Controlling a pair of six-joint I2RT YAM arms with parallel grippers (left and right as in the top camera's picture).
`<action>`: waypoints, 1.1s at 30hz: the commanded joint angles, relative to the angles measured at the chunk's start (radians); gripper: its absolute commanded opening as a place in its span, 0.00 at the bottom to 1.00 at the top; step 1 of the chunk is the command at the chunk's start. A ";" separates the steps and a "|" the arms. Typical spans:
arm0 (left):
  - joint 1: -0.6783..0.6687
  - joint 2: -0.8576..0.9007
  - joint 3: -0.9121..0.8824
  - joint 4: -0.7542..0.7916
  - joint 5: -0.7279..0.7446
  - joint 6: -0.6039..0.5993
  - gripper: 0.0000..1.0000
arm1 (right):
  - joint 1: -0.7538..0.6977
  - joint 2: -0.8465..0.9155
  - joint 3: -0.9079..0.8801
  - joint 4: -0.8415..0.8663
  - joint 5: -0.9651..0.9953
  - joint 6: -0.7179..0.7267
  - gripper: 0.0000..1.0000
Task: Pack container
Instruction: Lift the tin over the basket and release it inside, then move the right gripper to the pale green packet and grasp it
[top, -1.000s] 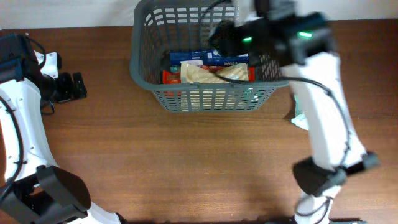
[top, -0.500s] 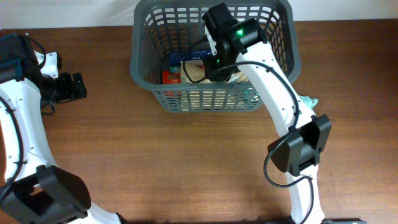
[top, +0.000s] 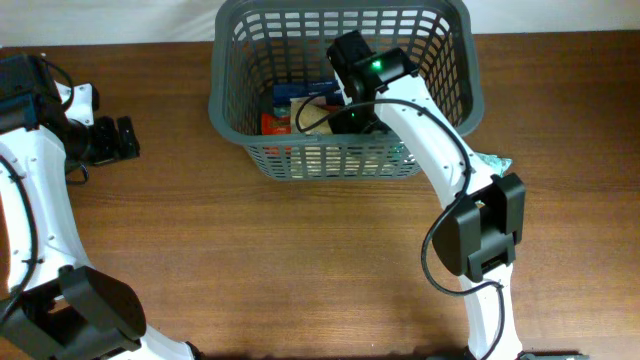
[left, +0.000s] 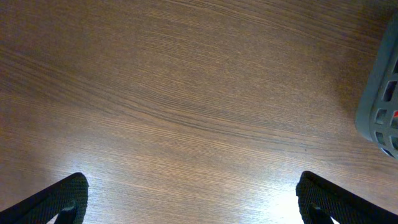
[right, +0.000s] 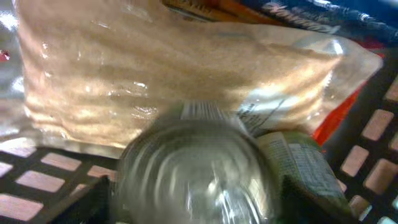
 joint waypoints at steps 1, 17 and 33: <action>0.005 -0.018 -0.005 -0.001 0.011 -0.009 0.99 | -0.003 -0.084 0.119 -0.016 0.016 -0.014 0.93; 0.005 -0.018 -0.005 -0.001 0.011 -0.009 0.99 | -0.095 -0.303 0.655 -0.177 0.185 -0.015 0.99; 0.005 -0.018 -0.005 -0.001 0.011 -0.009 0.99 | -0.846 -0.364 0.043 -0.050 -0.254 0.075 0.99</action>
